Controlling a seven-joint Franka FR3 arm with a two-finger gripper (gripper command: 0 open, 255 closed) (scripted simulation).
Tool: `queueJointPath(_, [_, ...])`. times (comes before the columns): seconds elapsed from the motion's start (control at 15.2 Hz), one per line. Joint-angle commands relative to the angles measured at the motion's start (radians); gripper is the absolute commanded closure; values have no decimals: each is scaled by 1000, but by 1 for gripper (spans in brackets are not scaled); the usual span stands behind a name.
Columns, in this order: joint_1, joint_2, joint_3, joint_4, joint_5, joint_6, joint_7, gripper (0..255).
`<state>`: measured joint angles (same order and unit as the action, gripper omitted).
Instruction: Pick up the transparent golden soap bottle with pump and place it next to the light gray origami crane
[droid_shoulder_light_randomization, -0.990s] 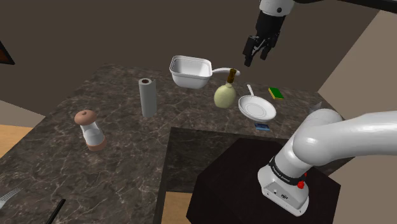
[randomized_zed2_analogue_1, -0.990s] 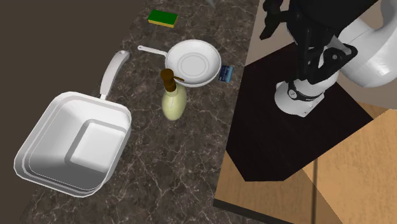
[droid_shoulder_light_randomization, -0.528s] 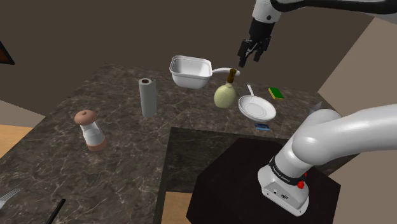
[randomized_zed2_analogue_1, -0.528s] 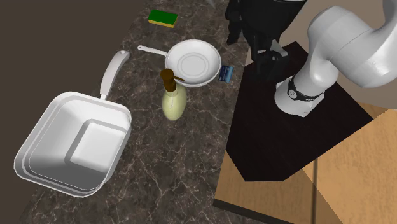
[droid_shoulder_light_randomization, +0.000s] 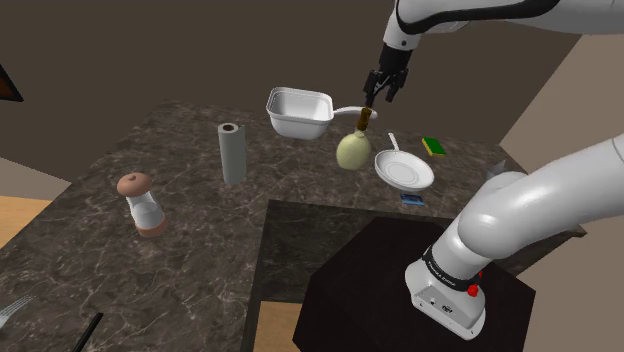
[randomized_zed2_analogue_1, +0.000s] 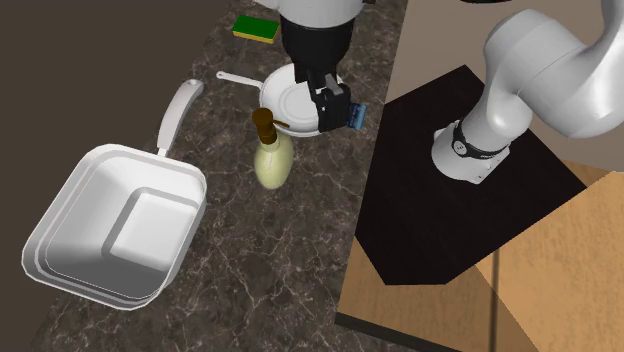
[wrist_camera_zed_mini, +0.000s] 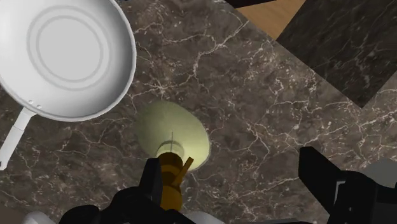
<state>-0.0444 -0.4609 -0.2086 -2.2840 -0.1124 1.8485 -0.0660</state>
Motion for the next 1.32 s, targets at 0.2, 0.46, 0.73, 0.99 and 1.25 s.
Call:
queueJointPath(0.2, [-6, 178, -87, 77, 49, 91, -102, 0])
queueJointPath(0.46, [-11, 286, -127, 122, 96, 142, -163, 0])
queueJointPath(0.73, [-10, 302, -129, 83, 101, 196, -167, 0])
queueJointPath(0.99, [-10, 315, -131, 60, 105, 231, -171, 0])
queueJointPath(1.25, [-10, 315, -131, 60, 105, 231, -171, 0])
